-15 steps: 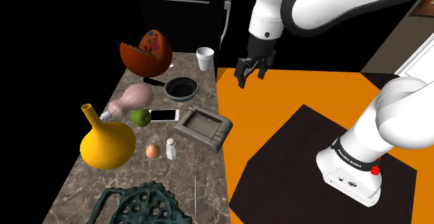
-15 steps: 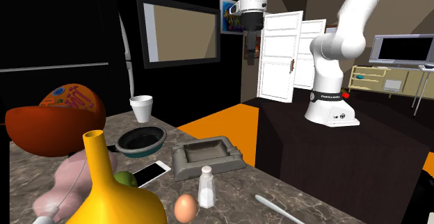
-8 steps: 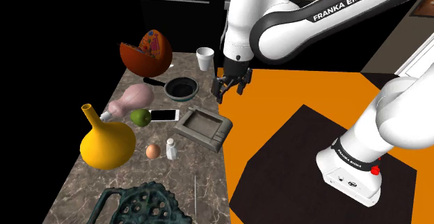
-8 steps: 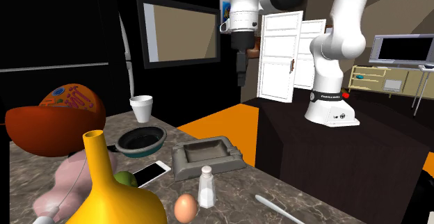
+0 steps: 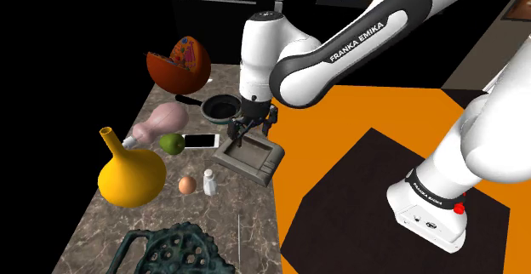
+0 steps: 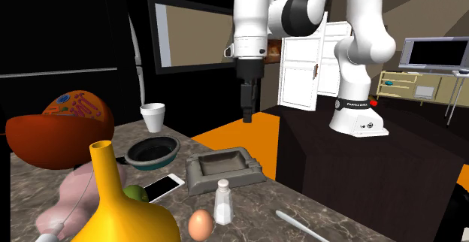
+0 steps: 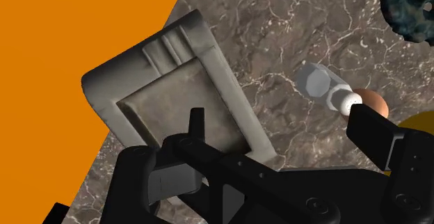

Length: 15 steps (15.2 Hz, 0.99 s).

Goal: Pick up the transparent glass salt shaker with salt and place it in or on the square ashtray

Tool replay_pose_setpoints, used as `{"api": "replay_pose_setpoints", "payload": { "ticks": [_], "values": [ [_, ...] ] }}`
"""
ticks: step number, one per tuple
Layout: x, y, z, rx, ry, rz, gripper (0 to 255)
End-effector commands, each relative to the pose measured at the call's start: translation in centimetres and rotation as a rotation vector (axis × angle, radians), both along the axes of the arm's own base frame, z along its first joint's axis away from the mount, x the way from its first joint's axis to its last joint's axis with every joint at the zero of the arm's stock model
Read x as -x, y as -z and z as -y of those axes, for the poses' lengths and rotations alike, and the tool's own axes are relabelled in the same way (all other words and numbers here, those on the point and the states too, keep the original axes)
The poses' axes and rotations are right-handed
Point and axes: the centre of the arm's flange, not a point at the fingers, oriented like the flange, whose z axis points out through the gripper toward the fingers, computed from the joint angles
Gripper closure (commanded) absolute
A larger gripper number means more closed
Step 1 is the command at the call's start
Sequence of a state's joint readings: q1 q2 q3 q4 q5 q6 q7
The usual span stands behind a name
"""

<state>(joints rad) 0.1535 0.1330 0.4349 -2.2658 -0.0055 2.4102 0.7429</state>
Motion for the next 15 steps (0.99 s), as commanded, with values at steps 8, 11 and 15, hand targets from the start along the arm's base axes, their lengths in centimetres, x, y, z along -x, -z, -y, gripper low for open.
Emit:
{"api": "replay_pose_setpoints", "payload": {
  "ticks": [8, 11, 15],
  "values": [
    [-4.1, 7.5, -7.8, -0.031, 0.021, -0.001, 0],
    [-5.6, 9.9, -10.4, -0.041, 0.028, -0.001, 0],
    [-5.9, 12.0, -11.2, -0.043, 0.029, -0.001, 0]
  ]
}}
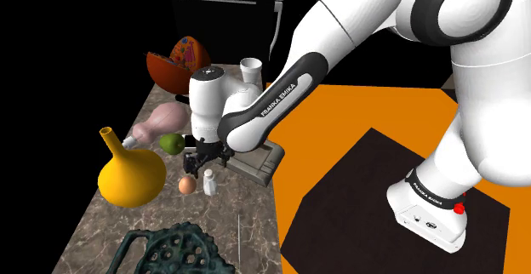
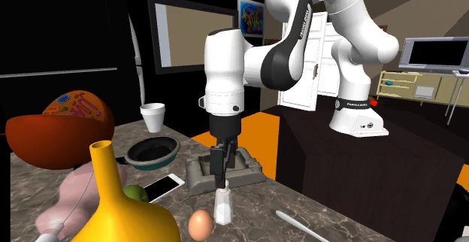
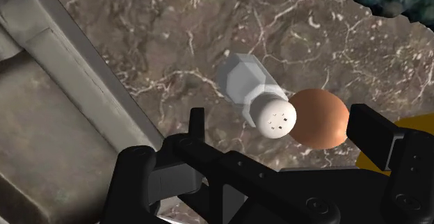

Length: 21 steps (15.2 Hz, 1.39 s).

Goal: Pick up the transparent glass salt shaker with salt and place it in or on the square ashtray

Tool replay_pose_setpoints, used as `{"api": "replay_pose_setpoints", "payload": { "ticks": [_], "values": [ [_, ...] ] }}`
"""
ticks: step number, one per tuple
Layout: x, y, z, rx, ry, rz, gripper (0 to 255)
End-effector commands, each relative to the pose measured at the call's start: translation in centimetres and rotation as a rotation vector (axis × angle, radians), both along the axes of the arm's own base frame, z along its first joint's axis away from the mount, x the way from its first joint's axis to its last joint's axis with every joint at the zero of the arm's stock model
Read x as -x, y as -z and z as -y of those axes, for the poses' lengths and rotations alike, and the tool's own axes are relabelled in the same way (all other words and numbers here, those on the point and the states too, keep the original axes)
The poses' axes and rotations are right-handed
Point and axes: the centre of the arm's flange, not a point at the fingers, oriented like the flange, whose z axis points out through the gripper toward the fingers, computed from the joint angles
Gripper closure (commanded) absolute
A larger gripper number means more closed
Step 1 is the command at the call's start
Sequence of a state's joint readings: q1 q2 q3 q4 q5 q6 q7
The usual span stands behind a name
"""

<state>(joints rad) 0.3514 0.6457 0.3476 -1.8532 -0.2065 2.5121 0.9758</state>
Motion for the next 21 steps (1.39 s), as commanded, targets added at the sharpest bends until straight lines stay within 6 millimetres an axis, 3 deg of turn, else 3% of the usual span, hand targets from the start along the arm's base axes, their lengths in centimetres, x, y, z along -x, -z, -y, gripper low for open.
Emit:
{"api": "replay_pose_setpoints", "payload": {
  "ticks": [1, 5, 12, 13, 21],
  "values": [
    [-0.1, 1.1, -0.1, 0.0, 0.0, 0.0, 0],
    [-0.1, 2.9, -0.3, 0.0, 0.0, 0.0, 0],
    [-0.1, 2.9, -0.3, 0.0, 0.0, 0.0, 0],
    [-0.1, 2.9, -0.3, 0.0, 0.0, 0.0, 255],
    [-0.1, 2.9, -0.3, 0.0, 0.0, 0.0, 255]
  ]
}}
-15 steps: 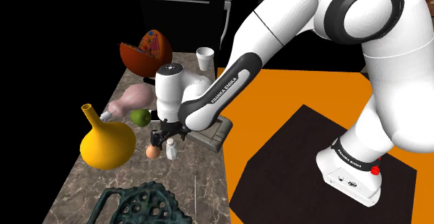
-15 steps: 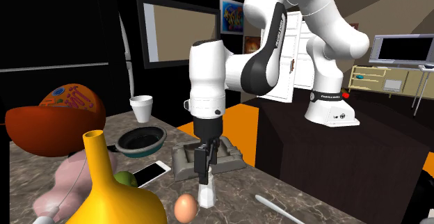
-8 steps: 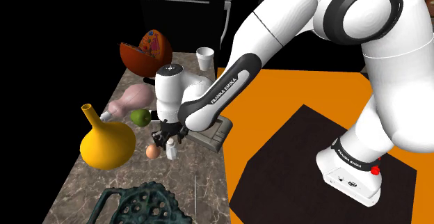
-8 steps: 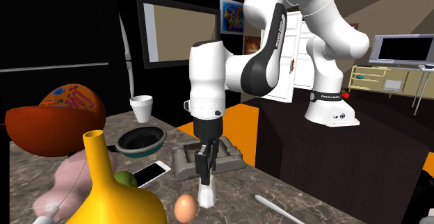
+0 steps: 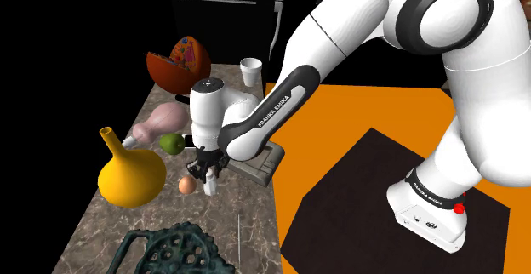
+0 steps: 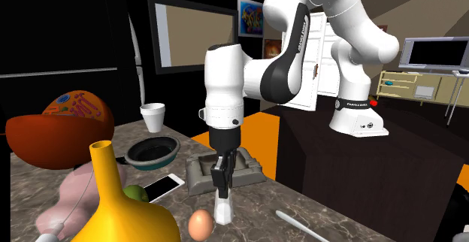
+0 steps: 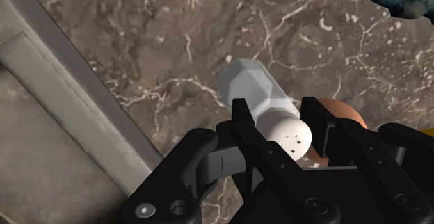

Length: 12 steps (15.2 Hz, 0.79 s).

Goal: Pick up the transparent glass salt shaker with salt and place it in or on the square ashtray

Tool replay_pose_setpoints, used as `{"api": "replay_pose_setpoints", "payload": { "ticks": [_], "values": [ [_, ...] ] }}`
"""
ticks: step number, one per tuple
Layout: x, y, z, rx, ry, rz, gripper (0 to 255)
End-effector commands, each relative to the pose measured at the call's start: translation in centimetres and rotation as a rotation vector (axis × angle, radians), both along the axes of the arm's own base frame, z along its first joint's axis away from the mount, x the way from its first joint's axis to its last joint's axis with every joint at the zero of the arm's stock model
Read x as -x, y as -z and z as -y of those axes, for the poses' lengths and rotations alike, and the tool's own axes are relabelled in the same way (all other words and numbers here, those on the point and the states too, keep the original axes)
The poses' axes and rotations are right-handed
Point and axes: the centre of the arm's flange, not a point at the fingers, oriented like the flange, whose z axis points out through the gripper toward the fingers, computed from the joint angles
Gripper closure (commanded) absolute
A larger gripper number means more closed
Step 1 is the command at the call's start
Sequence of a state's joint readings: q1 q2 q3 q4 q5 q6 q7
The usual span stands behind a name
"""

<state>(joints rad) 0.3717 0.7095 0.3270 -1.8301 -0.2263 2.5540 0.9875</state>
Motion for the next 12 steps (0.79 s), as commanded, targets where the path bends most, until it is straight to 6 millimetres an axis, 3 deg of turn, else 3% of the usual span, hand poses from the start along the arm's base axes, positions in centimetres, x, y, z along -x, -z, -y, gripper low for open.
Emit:
{"api": "replay_pose_setpoints", "payload": {
  "ticks": [1, 12],
  "values": [
    [0.0, 0.0, 0.0, 0.0, 0.0, 0.0, 255],
    [0.0, -5.8, 0.0, 0.0, 0.0, 0.0, 255]
  ]
}}
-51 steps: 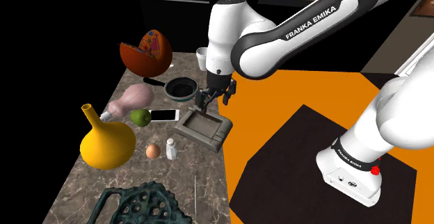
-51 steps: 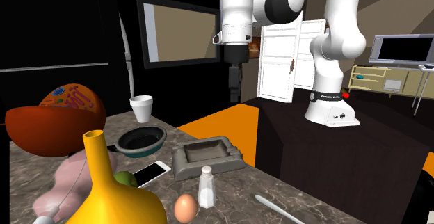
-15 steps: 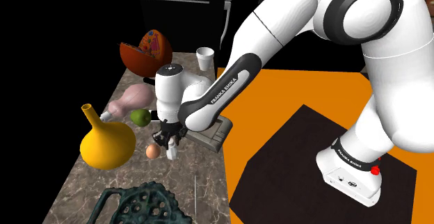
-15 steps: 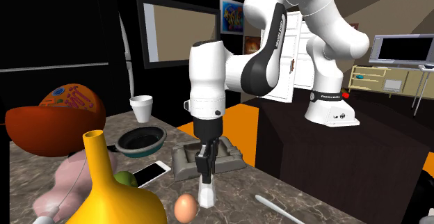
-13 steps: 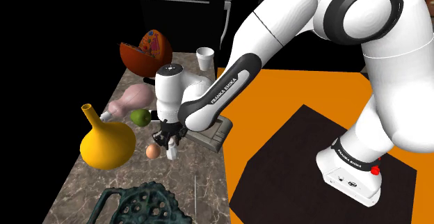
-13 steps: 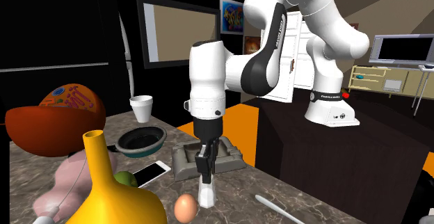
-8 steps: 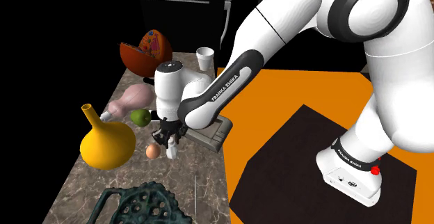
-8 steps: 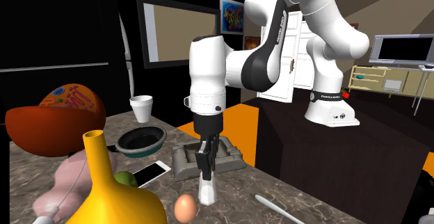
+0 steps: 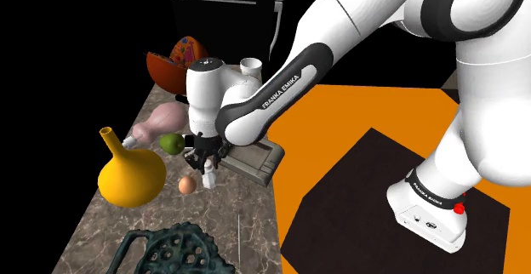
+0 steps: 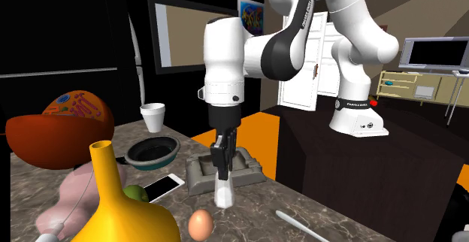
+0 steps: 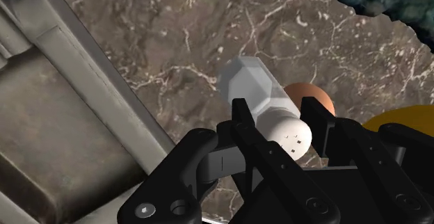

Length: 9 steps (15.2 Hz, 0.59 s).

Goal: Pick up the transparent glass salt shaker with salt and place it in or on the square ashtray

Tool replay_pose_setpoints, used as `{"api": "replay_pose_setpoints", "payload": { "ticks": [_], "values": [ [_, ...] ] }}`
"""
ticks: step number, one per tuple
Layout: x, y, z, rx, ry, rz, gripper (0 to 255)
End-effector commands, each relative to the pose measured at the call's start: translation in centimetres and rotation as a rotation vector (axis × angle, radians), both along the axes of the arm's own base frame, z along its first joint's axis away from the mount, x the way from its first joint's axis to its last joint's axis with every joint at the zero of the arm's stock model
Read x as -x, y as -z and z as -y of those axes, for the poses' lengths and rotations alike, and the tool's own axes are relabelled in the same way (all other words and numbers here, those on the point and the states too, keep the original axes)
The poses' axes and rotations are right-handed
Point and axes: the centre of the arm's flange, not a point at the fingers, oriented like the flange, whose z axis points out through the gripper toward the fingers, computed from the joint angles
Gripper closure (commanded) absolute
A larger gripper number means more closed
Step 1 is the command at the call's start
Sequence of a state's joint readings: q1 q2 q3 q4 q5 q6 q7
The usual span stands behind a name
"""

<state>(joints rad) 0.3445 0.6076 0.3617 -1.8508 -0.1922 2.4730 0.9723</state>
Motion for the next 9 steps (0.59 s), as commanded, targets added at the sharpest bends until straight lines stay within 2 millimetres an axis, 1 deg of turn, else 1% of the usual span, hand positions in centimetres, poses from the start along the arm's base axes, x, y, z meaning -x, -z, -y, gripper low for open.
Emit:
{"api": "replay_pose_setpoints", "payload": {
  "ticks": [1, 9],
  "values": [
    [-0.1, -1.2, 0.0, 0.0, 0.0, 0.0, 255],
    [-0.1, -5.4, 0.0, 0.0, 0.0, 0.0, 255]
  ]
}}
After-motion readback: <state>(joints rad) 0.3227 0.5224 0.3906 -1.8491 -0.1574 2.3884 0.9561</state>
